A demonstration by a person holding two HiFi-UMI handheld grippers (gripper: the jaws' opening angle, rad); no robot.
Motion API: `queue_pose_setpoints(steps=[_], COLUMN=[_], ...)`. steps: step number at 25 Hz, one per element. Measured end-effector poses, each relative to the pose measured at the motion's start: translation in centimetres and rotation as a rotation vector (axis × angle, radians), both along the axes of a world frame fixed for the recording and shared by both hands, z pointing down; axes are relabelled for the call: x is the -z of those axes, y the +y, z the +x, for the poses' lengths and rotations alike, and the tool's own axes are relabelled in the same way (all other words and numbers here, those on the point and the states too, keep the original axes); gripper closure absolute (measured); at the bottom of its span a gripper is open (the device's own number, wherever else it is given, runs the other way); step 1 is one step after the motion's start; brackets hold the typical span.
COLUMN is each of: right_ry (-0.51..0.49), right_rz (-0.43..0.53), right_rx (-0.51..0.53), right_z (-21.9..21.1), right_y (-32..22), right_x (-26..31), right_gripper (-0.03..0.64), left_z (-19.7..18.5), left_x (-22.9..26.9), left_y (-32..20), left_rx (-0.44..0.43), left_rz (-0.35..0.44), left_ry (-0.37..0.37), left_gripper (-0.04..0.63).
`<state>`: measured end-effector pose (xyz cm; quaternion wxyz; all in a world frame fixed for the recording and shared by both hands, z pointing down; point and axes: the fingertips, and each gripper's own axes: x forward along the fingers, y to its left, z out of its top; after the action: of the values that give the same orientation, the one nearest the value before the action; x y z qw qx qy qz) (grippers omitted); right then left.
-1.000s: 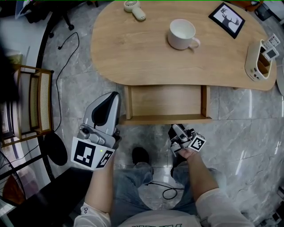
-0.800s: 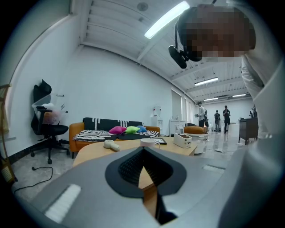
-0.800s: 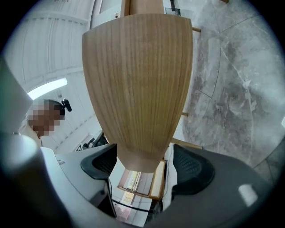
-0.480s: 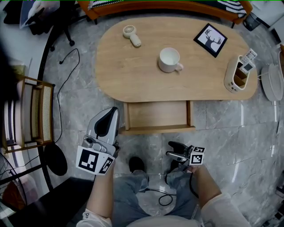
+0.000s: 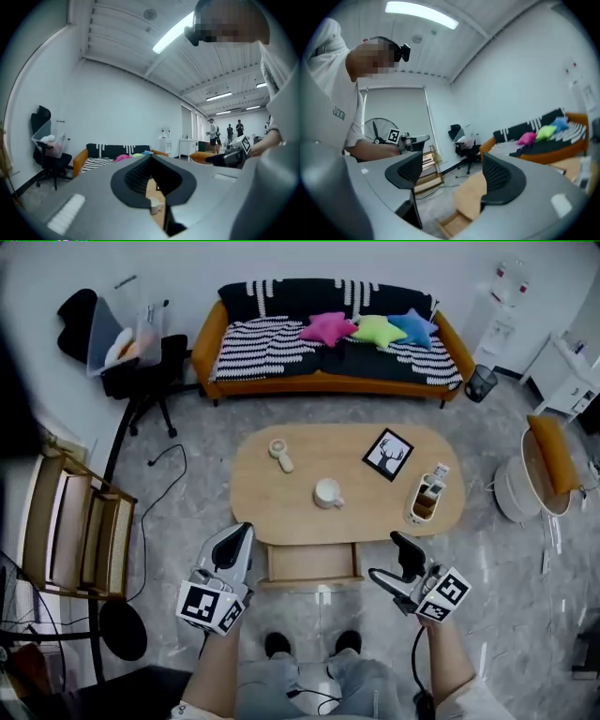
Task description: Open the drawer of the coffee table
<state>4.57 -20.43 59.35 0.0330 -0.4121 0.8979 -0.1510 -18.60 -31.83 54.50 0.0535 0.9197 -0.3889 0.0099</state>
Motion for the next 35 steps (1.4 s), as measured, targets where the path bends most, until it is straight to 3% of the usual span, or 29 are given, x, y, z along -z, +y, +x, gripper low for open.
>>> queue_pose_setpoints(steps=[3,7,10,14,21,25,35], right_ry=[0.095,0.184,0.238,0.269,0.286,0.299,0.315], right_rz=[0.106,0.177,0.202,0.231,0.200,0.172,0.158], right_rx=[-0.097,-0.240,-0.368,-0.437,-0.526,-0.564,-0.614], right_z=[1.5,2.9,4.6,5.7,7.6,9.2,10.4], right_y=[-1.2,-3.2,-4.0,-3.6,-1.9,-1.0,-1.2], right_x=[10.8,21.2,26.6,30.4,31.6,31.1,30.9], right_gripper=[0.224,0.234,0.308,0.374,0.475,0.612,0.612], left_z=[-0.9,-1.7,-1.4,-0.7,-1.2,-1.1,-0.8], left_x=[7.8,17.2,23.4,28.6,29.7,29.0,28.6], left_y=[-0.3,-1.0,-0.9,0.6,1.7,1.9,1.6], left_rx=[0.011,0.023,0.019,0.008,0.046,0.065,0.074], left_rz=[0.034,0.098,0.141,0.195,0.177,0.151,0.135], left_ry=[0.003,0.014,0.032,0.036,0.031,0.022,0.005], left_gripper=[0.595,0.595,0.596,0.595,0.597,0.596,0.595])
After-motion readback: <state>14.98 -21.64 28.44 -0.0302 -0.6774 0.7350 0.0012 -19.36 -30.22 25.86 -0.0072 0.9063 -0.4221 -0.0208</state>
